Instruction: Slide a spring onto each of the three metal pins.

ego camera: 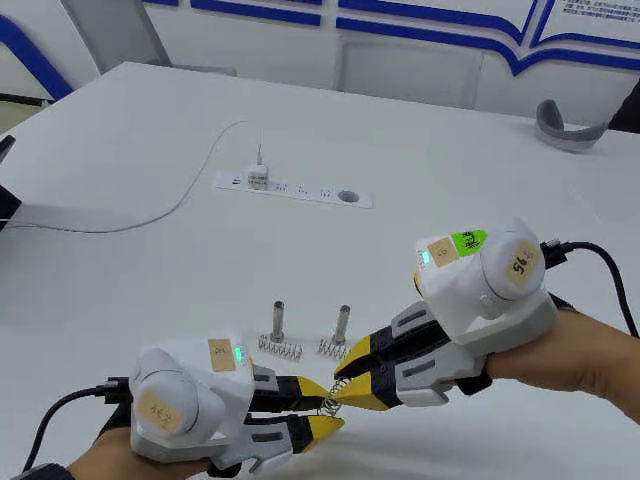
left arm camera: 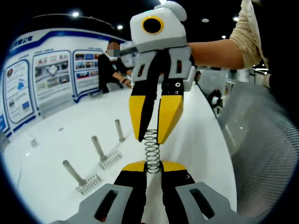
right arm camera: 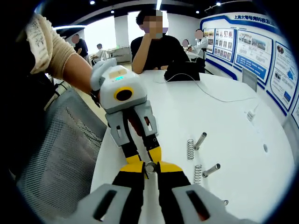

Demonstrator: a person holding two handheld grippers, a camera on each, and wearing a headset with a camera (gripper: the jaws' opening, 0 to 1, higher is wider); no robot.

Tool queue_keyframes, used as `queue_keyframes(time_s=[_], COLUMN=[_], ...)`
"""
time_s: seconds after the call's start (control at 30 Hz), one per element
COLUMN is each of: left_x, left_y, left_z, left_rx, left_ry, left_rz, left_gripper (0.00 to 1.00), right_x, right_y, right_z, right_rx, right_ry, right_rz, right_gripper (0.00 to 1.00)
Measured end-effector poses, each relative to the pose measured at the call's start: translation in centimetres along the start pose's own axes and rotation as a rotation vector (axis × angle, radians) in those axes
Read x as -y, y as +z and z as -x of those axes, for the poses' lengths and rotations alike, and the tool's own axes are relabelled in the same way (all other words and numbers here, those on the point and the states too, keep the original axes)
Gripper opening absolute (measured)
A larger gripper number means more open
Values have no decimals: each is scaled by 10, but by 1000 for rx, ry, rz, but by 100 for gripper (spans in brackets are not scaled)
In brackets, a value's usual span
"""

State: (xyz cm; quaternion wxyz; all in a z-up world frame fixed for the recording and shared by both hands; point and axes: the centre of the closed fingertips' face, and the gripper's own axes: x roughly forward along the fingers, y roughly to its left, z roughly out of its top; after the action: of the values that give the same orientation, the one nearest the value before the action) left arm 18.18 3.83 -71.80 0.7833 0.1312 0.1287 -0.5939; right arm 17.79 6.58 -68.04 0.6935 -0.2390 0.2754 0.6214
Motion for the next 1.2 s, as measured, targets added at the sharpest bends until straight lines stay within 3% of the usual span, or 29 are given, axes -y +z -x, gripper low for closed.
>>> queue_keyframes(time_s=[0.4, 0.6, 0.7, 1.2], left_x=[-3, -6, -7, -9], left_y=[2, 5, 6, 6], left_z=[2, 2, 2, 2], left_rx=[18, 39, 45, 51], left_ry=[7, 16, 18, 27], left_rz=[25, 45, 50, 57], left_gripper=[10, 10, 10, 11], right_x=[2, 7, 9, 8], right_y=[1, 5, 4, 10], right_z=[-1, 4, 4, -3], right_rx=[25, 71, 69, 90], right_ry=[-29, -51, -61, -57], right_rz=[-14, -59, -57, -65], right_gripper=[16, 15, 13, 12])
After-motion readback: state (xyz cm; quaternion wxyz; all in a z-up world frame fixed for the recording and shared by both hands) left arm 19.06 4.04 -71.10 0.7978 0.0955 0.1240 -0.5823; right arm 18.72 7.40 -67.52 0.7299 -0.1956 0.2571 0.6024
